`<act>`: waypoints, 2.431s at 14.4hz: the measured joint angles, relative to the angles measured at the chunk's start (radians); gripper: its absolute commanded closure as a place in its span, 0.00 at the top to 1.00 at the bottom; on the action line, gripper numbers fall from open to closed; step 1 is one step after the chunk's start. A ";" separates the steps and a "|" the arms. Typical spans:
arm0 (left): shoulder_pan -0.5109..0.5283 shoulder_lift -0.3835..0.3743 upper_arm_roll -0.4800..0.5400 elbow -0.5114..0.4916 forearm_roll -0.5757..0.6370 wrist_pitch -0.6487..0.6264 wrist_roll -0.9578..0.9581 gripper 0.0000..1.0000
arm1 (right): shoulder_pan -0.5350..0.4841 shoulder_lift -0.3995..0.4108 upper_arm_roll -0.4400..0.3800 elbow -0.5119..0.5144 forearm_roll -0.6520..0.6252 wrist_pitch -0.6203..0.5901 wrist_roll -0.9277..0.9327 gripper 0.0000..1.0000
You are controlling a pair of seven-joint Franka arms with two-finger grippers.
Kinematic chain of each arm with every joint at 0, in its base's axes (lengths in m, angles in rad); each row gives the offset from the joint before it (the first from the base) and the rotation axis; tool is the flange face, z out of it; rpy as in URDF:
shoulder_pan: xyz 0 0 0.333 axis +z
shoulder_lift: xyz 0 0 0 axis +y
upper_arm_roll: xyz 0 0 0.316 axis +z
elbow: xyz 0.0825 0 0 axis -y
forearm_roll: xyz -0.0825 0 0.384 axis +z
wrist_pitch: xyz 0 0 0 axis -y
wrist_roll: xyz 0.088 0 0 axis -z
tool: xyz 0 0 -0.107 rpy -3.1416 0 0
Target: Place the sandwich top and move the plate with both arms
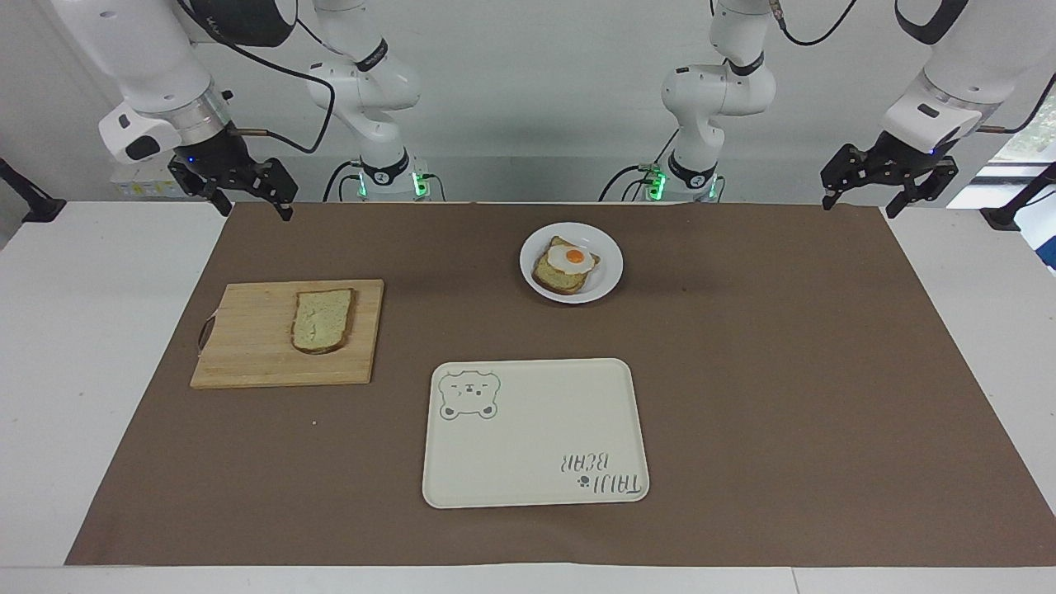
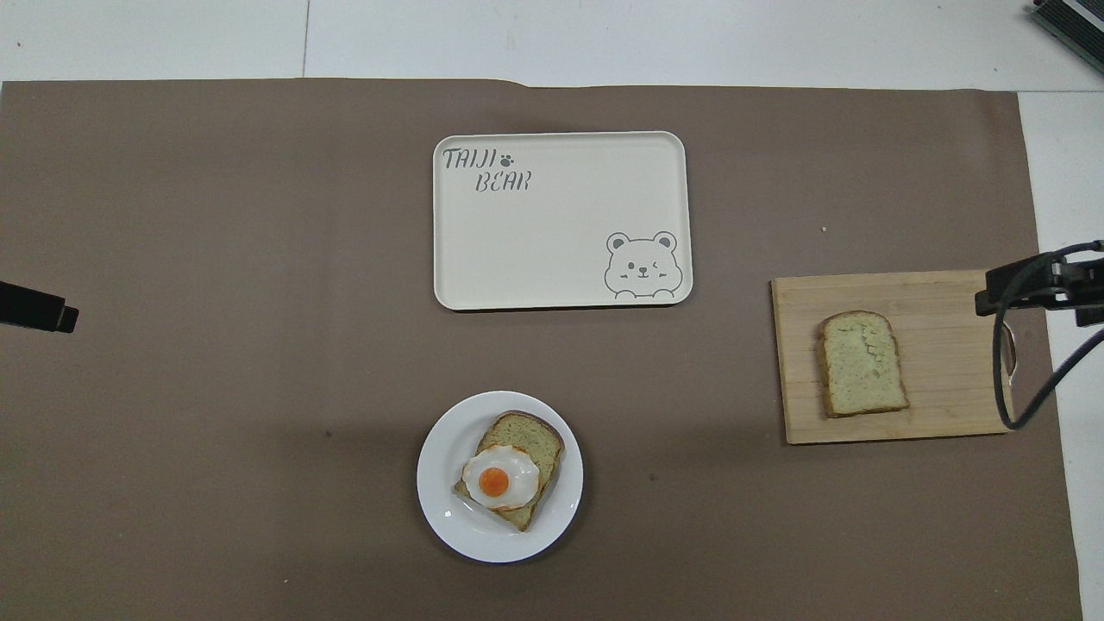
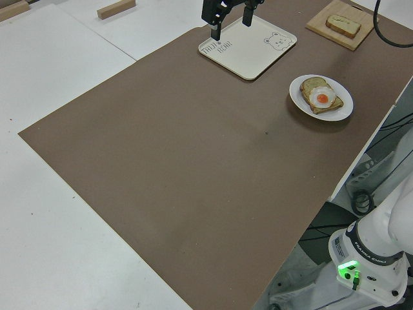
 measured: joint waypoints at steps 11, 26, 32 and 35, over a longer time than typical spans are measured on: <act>-0.012 0.000 -0.033 0.000 -0.001 0.002 -0.010 1.00 | 0.000 -0.009 -0.002 -0.013 0.000 -0.002 0.000 1.00; -0.010 0.027 -0.025 0.103 -0.001 -0.050 -0.046 1.00 | 0.001 -0.057 -0.002 -0.111 0.000 0.089 -0.001 1.00; -0.010 0.027 -0.025 0.103 -0.001 -0.053 -0.046 1.00 | -0.018 -0.103 -0.004 -0.289 -0.001 0.235 -0.105 1.00; -0.010 0.027 -0.025 0.103 -0.001 -0.055 -0.046 1.00 | -0.049 -0.096 -0.008 -0.401 -0.001 0.362 -0.194 1.00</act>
